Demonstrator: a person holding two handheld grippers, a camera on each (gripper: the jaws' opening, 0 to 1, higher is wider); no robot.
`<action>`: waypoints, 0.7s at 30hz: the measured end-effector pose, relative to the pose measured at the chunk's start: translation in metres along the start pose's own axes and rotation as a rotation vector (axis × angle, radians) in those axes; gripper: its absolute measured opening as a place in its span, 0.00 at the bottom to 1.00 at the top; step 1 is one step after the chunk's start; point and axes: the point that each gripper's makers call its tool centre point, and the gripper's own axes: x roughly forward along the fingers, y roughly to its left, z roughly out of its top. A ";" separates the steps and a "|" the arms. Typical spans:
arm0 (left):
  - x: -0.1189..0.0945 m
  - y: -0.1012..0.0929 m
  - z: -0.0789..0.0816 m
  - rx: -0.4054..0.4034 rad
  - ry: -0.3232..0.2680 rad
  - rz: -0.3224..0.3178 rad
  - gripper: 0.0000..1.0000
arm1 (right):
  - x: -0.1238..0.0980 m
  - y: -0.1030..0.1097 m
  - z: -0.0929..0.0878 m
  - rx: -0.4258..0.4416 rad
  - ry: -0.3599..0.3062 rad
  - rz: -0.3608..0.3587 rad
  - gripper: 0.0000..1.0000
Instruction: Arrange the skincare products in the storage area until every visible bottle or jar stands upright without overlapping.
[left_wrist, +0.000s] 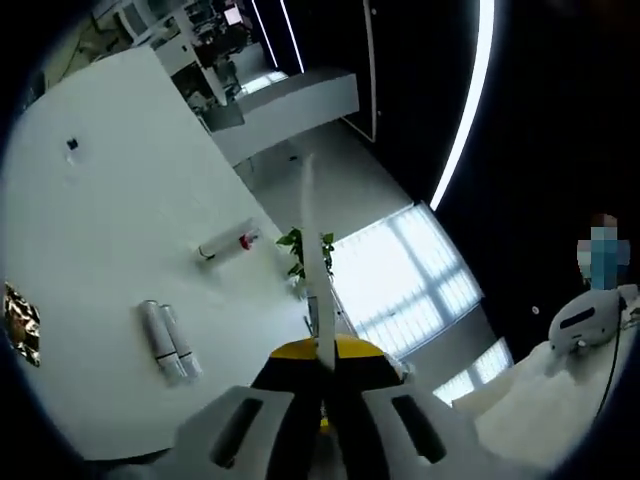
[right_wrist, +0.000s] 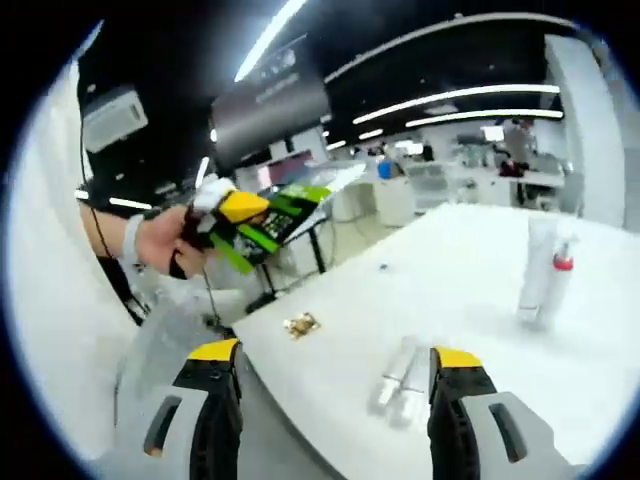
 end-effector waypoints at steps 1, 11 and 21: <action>0.002 -0.001 0.005 -0.007 -0.009 -0.003 0.00 | 0.001 -0.002 -0.003 -0.013 -0.003 -0.021 0.71; 0.023 0.012 0.039 -0.027 -0.037 0.068 0.00 | 0.001 -0.026 -0.024 -0.093 0.085 -0.132 0.70; 0.050 0.035 0.041 -0.030 -0.024 0.161 0.00 | 0.004 -0.022 -0.030 -0.108 0.113 -0.100 0.69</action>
